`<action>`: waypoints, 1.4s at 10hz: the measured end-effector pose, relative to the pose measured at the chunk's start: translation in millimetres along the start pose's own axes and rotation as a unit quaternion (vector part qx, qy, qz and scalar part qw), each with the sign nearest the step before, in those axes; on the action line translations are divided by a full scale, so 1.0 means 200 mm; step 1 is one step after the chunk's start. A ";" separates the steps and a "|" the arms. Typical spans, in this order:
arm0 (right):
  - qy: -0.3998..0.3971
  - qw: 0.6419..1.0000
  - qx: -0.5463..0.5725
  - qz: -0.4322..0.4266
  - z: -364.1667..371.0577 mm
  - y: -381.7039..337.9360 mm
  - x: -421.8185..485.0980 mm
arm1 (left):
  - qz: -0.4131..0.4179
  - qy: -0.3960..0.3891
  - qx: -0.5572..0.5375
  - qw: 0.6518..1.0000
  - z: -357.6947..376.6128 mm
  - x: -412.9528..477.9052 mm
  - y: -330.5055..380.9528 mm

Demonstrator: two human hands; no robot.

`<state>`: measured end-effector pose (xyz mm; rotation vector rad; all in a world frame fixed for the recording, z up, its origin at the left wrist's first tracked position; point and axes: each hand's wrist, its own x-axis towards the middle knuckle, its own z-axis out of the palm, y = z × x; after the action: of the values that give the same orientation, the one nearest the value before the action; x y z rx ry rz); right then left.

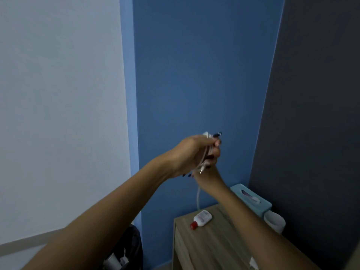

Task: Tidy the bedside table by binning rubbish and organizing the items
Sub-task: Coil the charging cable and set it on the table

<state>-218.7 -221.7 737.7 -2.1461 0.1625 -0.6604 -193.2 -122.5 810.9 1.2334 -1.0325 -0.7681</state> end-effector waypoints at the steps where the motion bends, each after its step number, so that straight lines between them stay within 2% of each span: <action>1: -0.062 0.997 -0.042 -0.028 0.18 -0.08 -0.04 | 0.054 0.054 0.034 0.997 -0.09 0.08 0.05; 2: -0.086 0.993 -0.034 -0.079 0.26 -0.10 -0.08 | 0.051 0.077 0.130 0.987 -0.21 0.08 0.04; 3: -0.107 0.986 -0.058 -0.110 0.23 -0.11 -0.12 | 0.039 0.112 0.278 0.953 -0.34 0.03 -0.02; 5: -0.125 0.958 -0.225 -0.126 0.03 -0.06 -0.09 | -0.023 0.143 0.398 0.906 -0.48 -0.11 -0.15; 6: -0.110 0.911 -0.361 -0.168 -0.08 -0.03 -0.02 | -0.051 0.111 0.479 0.870 -0.42 -0.15 -0.18; 7: -0.052 0.895 -0.408 -0.171 -0.17 -0.03 0.04 | -0.043 0.105 0.488 0.865 -0.30 -0.17 -0.19; 8: 0.008 0.940 -0.311 -0.140 -0.21 -0.02 0.08 | -0.041 0.044 0.316 0.947 -0.22 -0.20 -0.15; 9: 0.062 0.978 -0.188 -0.070 -0.21 0.01 0.09 | -0.063 -0.088 0.067 0.992 -0.17 -0.21 -0.11; 10: 0.000 0.997 -0.077 -0.026 -0.08 0.02 0.01 | -0.093 -0.175 -0.136 0.971 -0.07 -0.18 -0.10; 11: -0.013 0.999 -0.037 0.014 0.07 -0.07 -0.12 | -0.062 -0.213 -0.250 0.942 -0.01 -0.13 -0.08; 12: -0.015 0.997 -0.081 -0.002 0.26 -0.12 -0.17 | -0.009 -0.113 -0.265 0.958 -0.07 -0.06 -0.06; 13: -0.075 0.995 -0.070 -0.017 0.32 -0.13 -0.20 | 0.017 0.063 -0.112 0.992 -0.20 -0.04 -0.08; 14: -0.121 0.984 -0.121 -0.053 0.25 -0.12 -0.20 | 0.012 0.148 0.022 0.989 -0.28 -0.07 -0.15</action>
<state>-228.9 -157.5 716.1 -2.4636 -0.0038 -0.4518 -144.1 -94.1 778.6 1.3258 -0.8218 -0.5250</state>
